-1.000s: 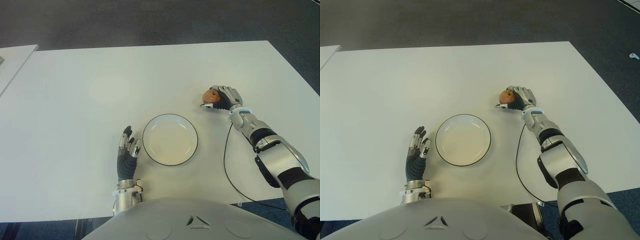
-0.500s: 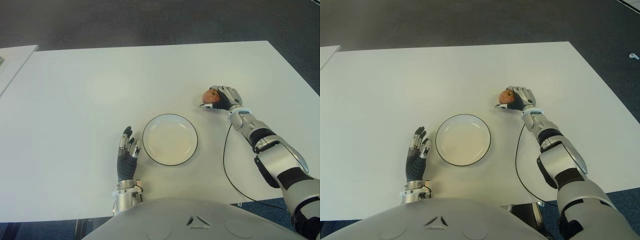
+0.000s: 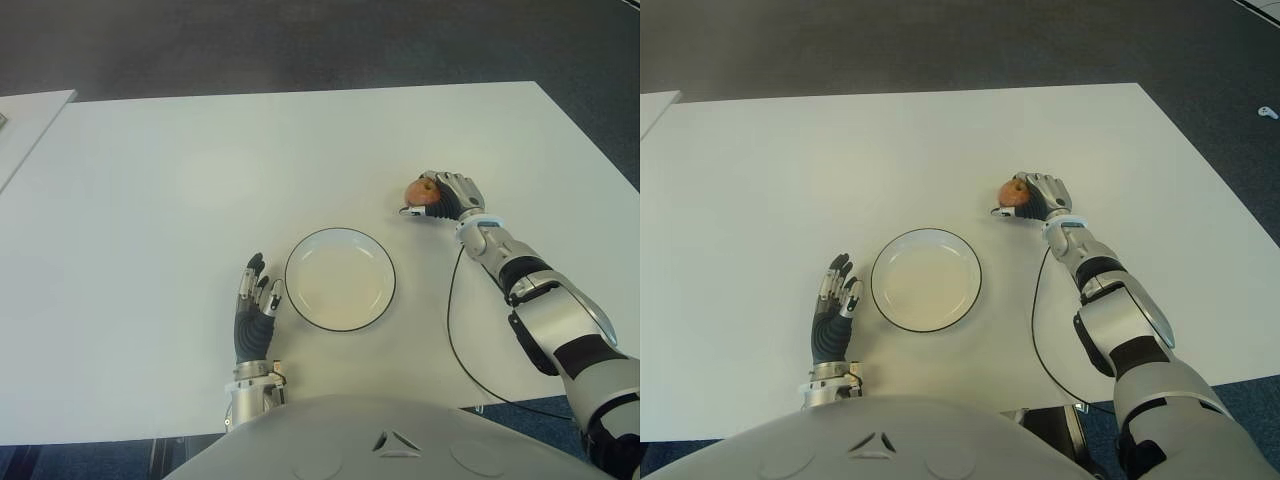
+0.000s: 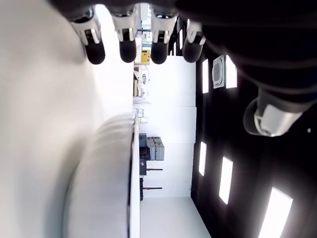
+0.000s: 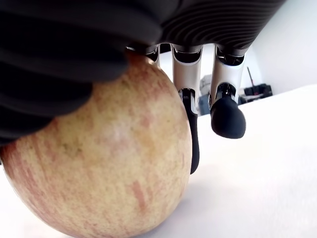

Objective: Put the apples into the plate.

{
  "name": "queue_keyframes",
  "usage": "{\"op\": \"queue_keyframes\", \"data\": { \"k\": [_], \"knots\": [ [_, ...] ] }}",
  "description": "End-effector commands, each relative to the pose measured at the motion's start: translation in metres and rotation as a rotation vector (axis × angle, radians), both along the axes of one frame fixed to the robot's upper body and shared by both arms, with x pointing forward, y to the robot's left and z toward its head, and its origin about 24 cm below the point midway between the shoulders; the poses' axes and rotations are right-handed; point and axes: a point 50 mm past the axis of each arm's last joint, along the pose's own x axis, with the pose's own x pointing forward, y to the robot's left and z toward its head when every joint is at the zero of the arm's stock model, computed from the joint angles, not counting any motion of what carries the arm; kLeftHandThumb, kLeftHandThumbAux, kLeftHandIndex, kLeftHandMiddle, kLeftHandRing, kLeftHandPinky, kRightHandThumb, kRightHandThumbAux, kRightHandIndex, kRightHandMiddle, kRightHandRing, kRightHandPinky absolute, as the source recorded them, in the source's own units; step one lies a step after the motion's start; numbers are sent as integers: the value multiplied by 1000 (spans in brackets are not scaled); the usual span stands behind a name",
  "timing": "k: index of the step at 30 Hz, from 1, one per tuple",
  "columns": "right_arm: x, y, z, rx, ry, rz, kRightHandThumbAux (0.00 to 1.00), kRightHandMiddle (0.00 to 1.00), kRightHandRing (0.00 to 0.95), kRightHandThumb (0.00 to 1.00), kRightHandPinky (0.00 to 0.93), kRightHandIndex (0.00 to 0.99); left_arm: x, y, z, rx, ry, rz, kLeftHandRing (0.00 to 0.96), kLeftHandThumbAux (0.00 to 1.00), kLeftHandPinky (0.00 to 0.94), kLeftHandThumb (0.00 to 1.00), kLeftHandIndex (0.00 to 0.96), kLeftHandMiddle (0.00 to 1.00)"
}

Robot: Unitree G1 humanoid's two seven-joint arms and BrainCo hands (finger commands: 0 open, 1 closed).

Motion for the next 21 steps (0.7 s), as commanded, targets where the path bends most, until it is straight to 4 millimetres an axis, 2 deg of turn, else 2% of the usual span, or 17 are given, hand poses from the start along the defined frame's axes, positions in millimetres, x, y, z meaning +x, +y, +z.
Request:
{"op": "queue_keyframes", "data": {
  "k": [1, 12, 21],
  "knots": [
    [-16, -1, -26, -29, 141, -12, 718, 854, 809, 714, 790, 441, -11, -1, -10, -11, 87, 5, 0, 427, 0, 27, 0, 0],
    [-13, -2, -20, -11, 117, -8, 717, 893, 850, 716, 847, 440, -11, 0, -10, -14, 85, 5, 0, 433, 0, 27, 0, 0],
    [1, -4, 2, 29, 29, -4, 716, 908, 863, 716, 859, 440, -10, 0, -10, -16, 84, 7, 0, 433, 0, 25, 0, 0]
  ]
}}
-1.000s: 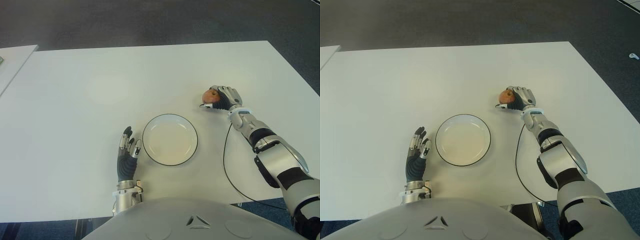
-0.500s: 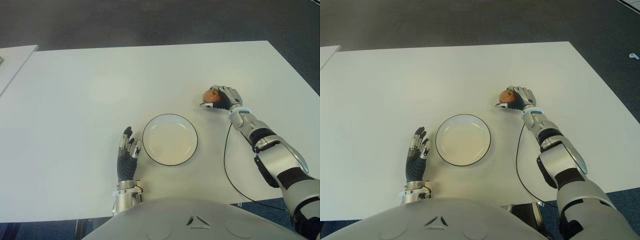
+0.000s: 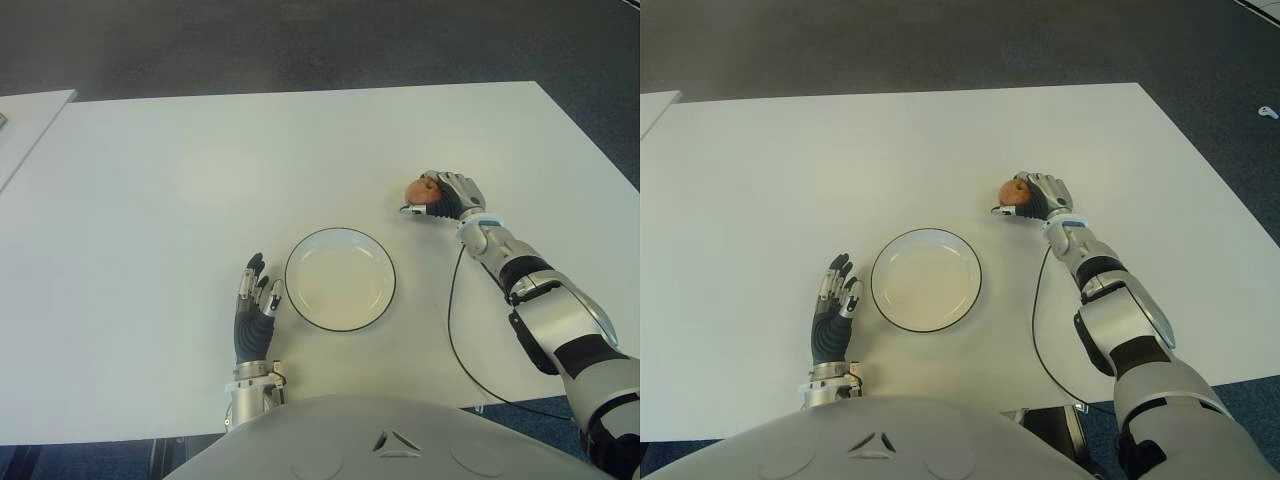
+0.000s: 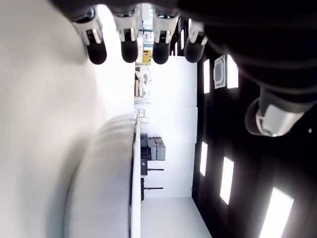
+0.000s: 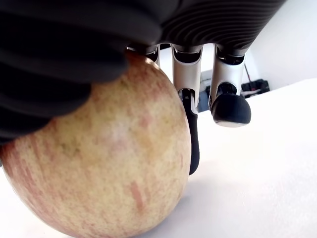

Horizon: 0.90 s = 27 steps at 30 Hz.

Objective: Put the apples into the plate.

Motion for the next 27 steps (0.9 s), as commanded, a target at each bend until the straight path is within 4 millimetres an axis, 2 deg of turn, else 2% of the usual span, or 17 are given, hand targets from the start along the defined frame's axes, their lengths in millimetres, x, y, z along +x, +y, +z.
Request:
{"op": "queue_keyframes", "data": {
  "k": [1, 16, 27],
  "knots": [
    [0, -3, 1, 5, 20, 3, 716, 909, 864, 716, 859, 440, -10, 0, -10, -15, 83, 7, 0, 433, 0, 26, 0, 0],
    [12, 6, 29, 77, -138, 50, 714, 908, 863, 720, 858, 440, -8, 0, -10, -15, 74, 8, 0, 438, 0, 34, 0, 0],
    [8, 21, 41, 135, -209, 171, 713, 896, 866, 724, 862, 441, -8, -1, -11, -24, 92, 25, 0, 451, 0, 40, 0, 0]
  ]
}}
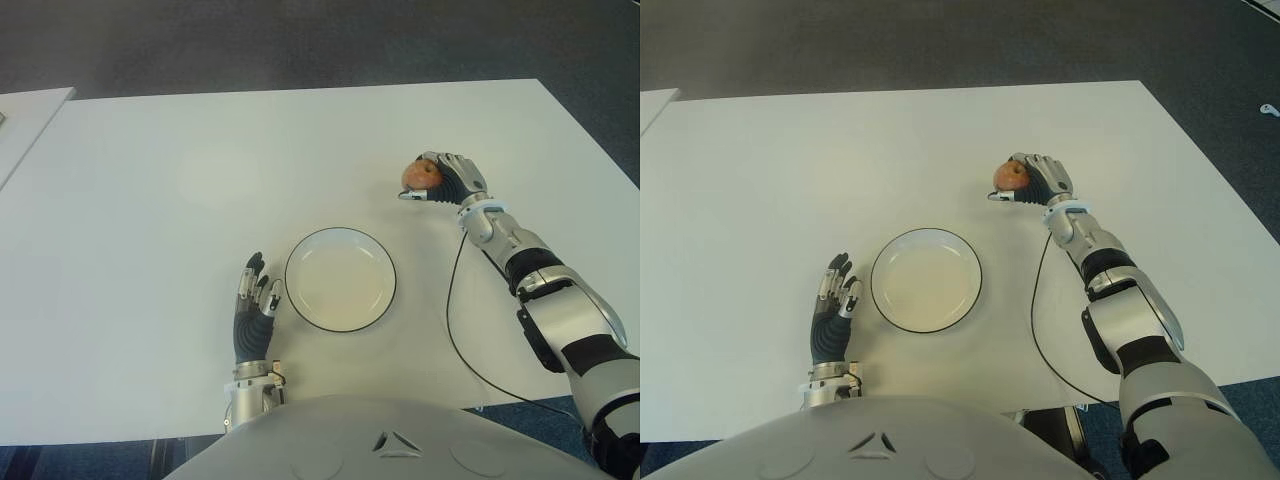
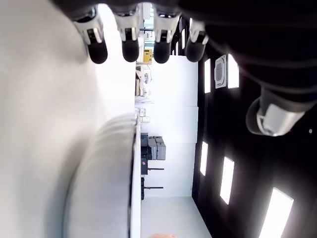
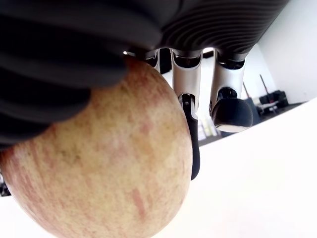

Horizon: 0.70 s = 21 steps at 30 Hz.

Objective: Put the apples into the plate.

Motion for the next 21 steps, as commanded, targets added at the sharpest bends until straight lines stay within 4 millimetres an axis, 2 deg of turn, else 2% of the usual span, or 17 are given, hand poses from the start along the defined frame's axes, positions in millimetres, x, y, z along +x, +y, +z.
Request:
{"op": "queue_keyframes", "data": {
  "k": [1, 21],
  "knots": [
    [-4, 9, 7, 42, -41, 69, 713, 895, 867, 724, 861, 441, -8, -2, -11, -20, 98, 26, 0, 453, 0, 47, 0, 0],
    [-13, 28, 27, 64, -82, 217, 713, 873, 859, 722, 863, 441, -6, -5, -9, -20, 94, 35, 0, 440, 0, 60, 0, 0]
  ]
}}
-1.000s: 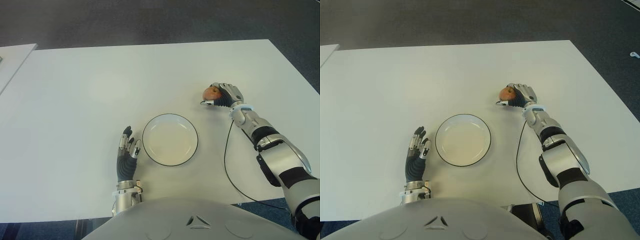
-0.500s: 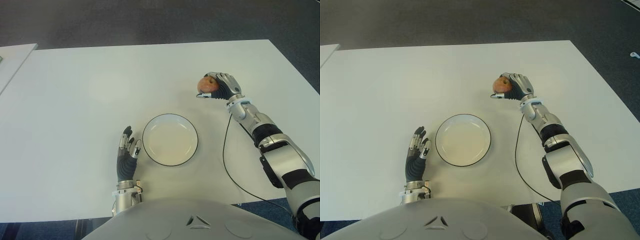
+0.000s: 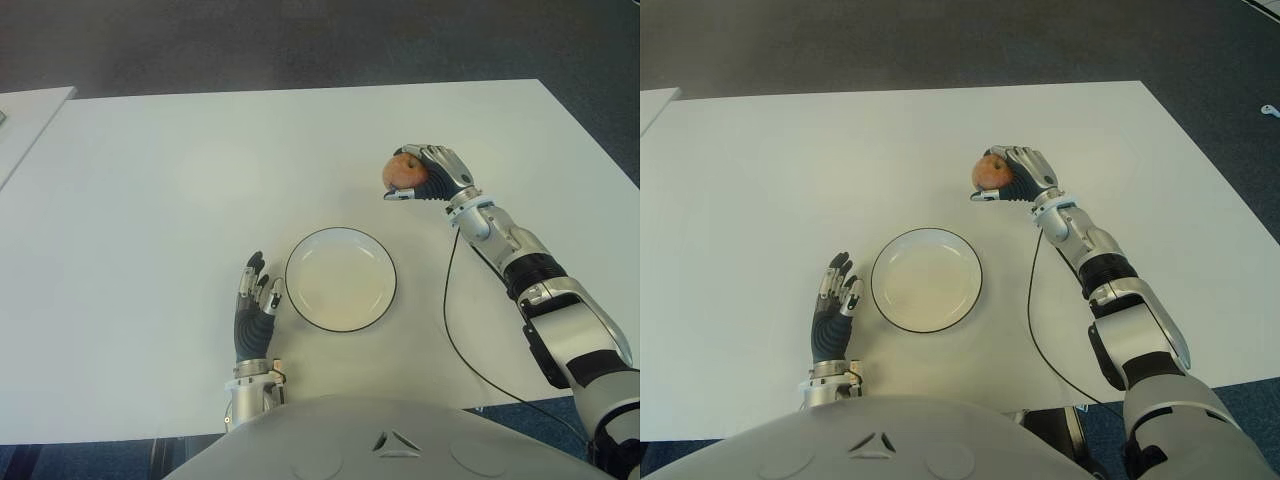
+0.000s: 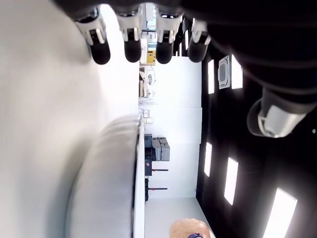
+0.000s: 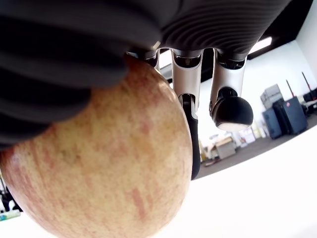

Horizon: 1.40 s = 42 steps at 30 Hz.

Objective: Put the apples into the plate.

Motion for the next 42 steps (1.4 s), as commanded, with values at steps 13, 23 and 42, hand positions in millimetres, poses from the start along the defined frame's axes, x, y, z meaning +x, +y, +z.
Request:
{"op": "queue_keyframes", "data": {
  "k": [13, 23, 42],
  "knots": [
    [-31, 35, 7, 33, -31, 176, 713, 872, 861, 723, 845, 441, -7, -3, -11, -22, 71, 9, 0, 444, 0, 37, 0, 0],
    [-49, 53, 10, 8, -60, 326, 714, 856, 841, 718, 818, 440, -7, -3, -11, -20, 69, 0, 0, 445, 0, 37, 0, 0],
    [-85, 81, 4, -71, -95, 494, 715, 868, 856, 716, 841, 440, -6, -4, -10, -30, 67, -1, 0, 441, 0, 41, 0, 0]
  ]
}}
